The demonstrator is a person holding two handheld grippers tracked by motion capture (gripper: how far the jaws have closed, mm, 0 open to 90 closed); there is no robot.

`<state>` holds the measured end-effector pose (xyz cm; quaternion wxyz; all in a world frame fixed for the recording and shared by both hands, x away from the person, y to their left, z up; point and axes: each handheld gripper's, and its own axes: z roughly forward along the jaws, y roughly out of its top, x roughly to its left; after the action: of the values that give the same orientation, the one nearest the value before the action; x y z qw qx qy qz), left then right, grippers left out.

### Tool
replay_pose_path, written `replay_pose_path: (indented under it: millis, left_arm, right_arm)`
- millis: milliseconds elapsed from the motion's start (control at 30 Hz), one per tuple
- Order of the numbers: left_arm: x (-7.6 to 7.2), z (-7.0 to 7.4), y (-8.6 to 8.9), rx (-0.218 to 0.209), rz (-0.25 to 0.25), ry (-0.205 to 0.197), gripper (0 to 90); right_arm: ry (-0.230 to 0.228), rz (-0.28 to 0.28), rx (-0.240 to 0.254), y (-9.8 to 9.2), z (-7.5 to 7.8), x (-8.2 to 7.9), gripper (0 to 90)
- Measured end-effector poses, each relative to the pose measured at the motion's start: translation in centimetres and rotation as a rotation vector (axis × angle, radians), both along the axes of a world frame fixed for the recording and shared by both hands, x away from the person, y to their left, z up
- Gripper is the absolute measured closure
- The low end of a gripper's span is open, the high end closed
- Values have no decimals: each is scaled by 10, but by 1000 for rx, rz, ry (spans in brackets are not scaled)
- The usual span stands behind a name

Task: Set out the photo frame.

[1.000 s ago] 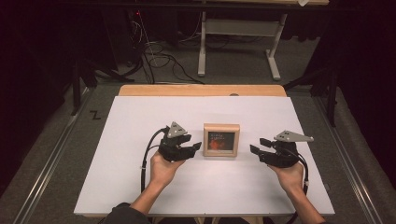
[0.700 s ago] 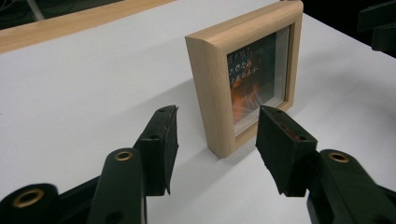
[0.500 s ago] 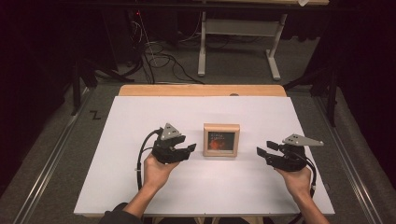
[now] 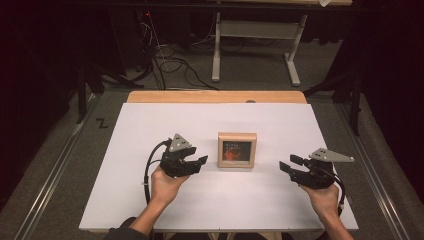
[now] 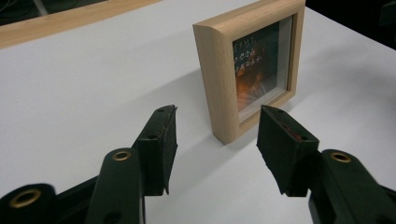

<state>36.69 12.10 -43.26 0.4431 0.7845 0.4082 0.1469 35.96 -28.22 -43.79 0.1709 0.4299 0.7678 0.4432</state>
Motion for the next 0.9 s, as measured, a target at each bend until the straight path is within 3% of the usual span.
replay_pose_path:
  millis: [600,733,900]
  left_arm:
    - [-17,-26,11,-42,41,54,454]
    - [-20,-32,15,-10,54,52,448]
    - [-20,-33,18,-26,64,54,445]
  right_arm:
    - [19,47,3,5,-10,-4,441]
    - [31,56,-3,10,-11,-7,439]
    - [38,56,-7,12,-12,-9,439]
